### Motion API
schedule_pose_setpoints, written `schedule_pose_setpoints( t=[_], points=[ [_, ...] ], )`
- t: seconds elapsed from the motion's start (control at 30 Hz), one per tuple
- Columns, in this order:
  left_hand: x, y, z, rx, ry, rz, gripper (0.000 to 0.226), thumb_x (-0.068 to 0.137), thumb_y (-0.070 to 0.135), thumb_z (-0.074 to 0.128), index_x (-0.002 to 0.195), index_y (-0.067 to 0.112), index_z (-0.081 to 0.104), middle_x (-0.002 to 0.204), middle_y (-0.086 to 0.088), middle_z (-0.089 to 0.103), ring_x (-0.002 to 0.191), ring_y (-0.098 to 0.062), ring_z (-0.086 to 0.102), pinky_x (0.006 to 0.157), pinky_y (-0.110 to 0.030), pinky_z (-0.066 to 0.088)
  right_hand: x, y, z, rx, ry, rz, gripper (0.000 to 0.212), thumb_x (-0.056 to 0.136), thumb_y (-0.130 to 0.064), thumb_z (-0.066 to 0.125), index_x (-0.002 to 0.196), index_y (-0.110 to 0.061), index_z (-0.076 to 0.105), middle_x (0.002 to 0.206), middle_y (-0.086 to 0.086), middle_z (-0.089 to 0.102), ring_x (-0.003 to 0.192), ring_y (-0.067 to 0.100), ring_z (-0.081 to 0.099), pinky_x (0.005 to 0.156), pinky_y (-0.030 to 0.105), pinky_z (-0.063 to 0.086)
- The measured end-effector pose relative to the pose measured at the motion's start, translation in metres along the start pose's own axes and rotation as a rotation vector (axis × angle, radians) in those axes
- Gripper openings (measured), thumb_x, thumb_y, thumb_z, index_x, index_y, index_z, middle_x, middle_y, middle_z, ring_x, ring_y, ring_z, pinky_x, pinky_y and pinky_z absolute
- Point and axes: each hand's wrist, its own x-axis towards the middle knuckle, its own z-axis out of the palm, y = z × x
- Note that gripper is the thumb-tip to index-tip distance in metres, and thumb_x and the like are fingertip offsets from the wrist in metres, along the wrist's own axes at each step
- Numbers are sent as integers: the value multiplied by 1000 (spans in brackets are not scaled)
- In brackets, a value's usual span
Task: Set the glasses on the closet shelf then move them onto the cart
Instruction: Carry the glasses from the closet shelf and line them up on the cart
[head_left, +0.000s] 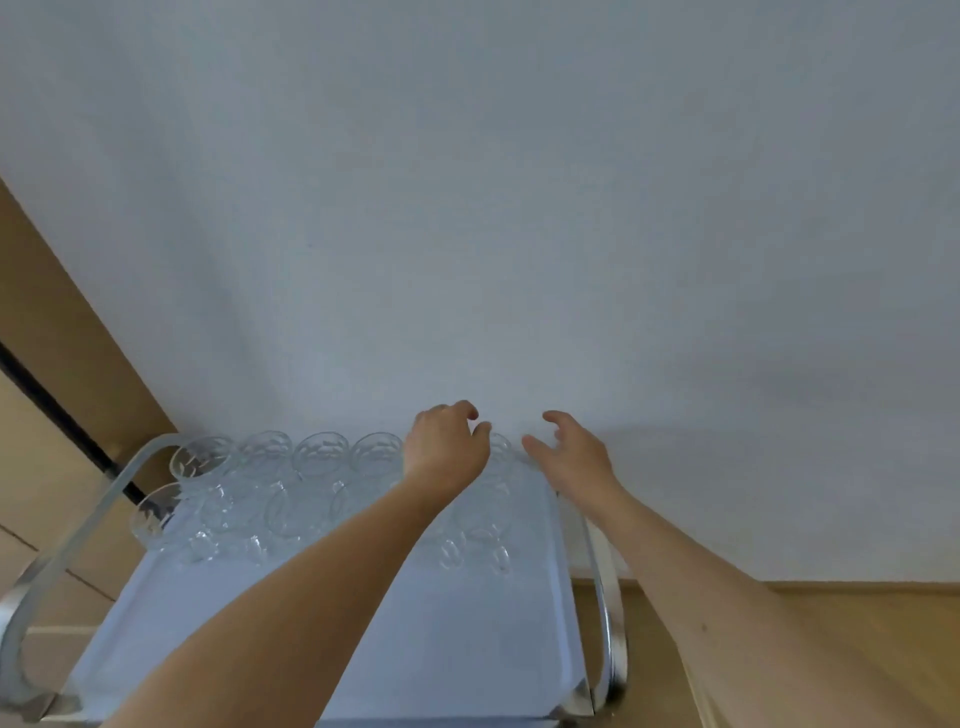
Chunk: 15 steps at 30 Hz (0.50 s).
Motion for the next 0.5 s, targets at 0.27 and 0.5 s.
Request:
schedule_pose_setpoints(
  t=[0.27,0.5],
  points=[
    [13,103,12,97,-53,425,44,101,42,51,140,21,55,141,-4,58,134,-27,45,106,-41,42,-25,13,-114,-331,207,-2,66,96,-51,56,154,-27,35,151,7,44,139,30,37,111,42,38],
    [-20,199,44,59,-107,712,47,100,43,54,141,20,54,141,-4,57,136,-28,42,108,-42,41,-74,50,-202,-446,368,100,68,97,-51,56,155,-27,30,154,7,40,142,33,31,113,45,35]
  ],
)
